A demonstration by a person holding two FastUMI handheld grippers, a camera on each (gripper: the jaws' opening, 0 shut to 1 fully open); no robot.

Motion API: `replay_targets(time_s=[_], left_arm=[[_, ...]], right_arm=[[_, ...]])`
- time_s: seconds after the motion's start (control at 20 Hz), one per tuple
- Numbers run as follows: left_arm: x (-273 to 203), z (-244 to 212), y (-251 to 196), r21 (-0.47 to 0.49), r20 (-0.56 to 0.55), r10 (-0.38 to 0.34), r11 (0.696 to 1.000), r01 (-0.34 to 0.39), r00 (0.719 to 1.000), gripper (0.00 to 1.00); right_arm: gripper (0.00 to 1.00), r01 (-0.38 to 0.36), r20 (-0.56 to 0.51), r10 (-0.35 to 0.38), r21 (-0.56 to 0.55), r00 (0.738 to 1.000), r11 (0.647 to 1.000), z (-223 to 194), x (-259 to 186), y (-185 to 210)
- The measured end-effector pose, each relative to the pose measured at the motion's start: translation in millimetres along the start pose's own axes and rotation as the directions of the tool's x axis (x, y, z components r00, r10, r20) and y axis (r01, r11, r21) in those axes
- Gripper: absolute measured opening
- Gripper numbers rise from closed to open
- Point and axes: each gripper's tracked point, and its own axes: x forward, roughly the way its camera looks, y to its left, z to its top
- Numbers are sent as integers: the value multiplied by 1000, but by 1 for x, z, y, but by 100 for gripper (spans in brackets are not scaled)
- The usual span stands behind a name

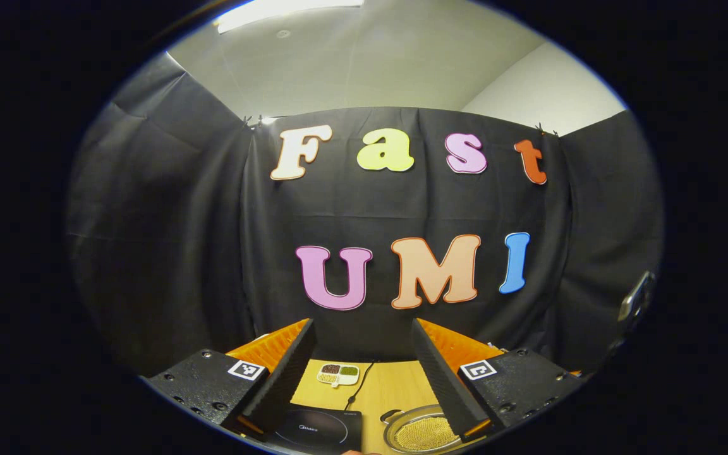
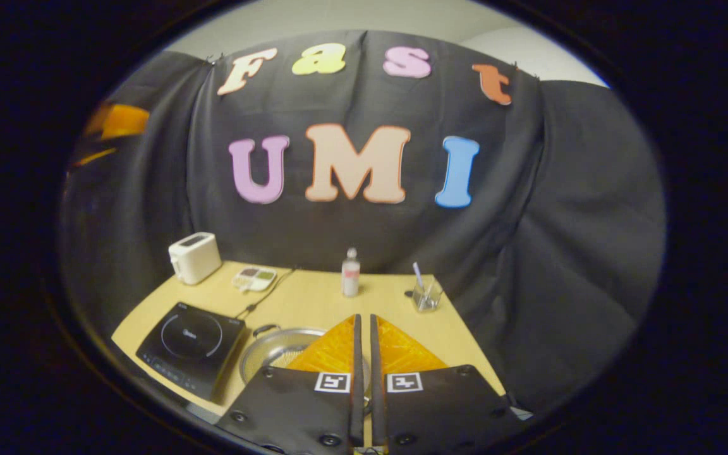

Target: First push the handle of the pot to place it horizontally, then grasp the pot with both hands and set it on the induction cooktop.

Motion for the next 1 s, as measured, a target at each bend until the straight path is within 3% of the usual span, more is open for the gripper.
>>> replay_targets(time_s=[0.15,0.2,0.25,0.5,0.55,0.65,1.0], left_arm=[[1,-4,6,2,-11,14,1000,-14,1000,96],[3,-8,9,7,-16,19,1000,-19,1000,94],[3,-9,11,11,-19,25,1000,-25,999,94],[5,-15,23,19,-33,52,998,-52,998,96],[5,-17,24,21,-37,58,998,-57,998,96],[5,-19,29,24,-44,69,997,-68,997,96],[1,-23,45,39,-51,113,993,-111,992,94]], right_arm=[[7,-28,-121,22,-50,992,998,-60,9,10],[2,-38,-147,29,-58,989,998,-75,11,11],[7,-45,-174,33,-65,984,997,-88,12,13],[7,-104,-294,76,-80,953,991,-145,13,27],[2,-120,-323,87,-85,942,989,-155,14,30],[7,-150,-374,106,-89,921,985,-173,15,36],[7,-261,-532,184,-72,827,963,-234,21,57]])
